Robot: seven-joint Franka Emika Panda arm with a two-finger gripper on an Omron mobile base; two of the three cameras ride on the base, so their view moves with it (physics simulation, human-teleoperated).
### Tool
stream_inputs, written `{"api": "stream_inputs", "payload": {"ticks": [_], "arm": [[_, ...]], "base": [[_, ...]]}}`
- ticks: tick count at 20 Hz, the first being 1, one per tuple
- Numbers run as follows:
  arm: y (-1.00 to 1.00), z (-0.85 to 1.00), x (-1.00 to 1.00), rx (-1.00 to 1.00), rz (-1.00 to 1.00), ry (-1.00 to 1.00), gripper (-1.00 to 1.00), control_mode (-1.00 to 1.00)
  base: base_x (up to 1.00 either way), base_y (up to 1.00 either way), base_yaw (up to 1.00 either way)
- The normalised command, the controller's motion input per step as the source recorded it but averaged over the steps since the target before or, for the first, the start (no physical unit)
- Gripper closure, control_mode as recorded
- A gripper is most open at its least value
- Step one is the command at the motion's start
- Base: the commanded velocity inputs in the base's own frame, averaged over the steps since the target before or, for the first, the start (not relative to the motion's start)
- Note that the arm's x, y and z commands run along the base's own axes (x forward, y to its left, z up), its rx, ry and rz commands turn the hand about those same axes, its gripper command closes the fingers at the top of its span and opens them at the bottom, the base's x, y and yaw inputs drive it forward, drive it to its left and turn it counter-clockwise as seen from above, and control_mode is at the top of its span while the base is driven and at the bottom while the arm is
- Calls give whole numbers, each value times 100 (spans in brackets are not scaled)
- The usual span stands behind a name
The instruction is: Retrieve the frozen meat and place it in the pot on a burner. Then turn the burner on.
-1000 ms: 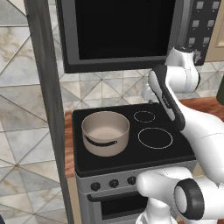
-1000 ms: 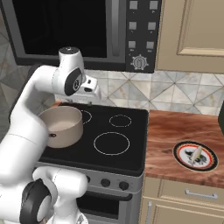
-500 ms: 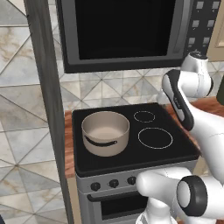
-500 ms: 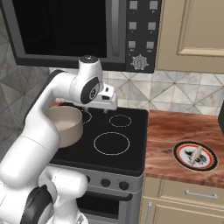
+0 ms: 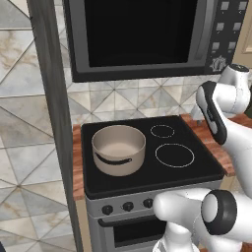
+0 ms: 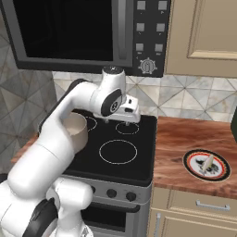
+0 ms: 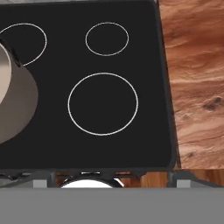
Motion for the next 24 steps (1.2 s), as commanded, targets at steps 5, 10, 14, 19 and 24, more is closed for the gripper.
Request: {"api": "stream_inputs", "payload": {"ticks": [5,10,14,19,24], "arm": [[-65,-2,-1,1,0,1,-100,-100],[-71,0,-4,5,0,4,-100,-100],[-64,-8,1,3,0,9,-100,-100],[-50,-32,4,3,0,4,-100,-100],[-47,-28,6,-1,-2,11,-100,-100]], "base": [[0,0,0],[0,0,0],[0,0,0],[0,0,0],[0,0,0]]}}
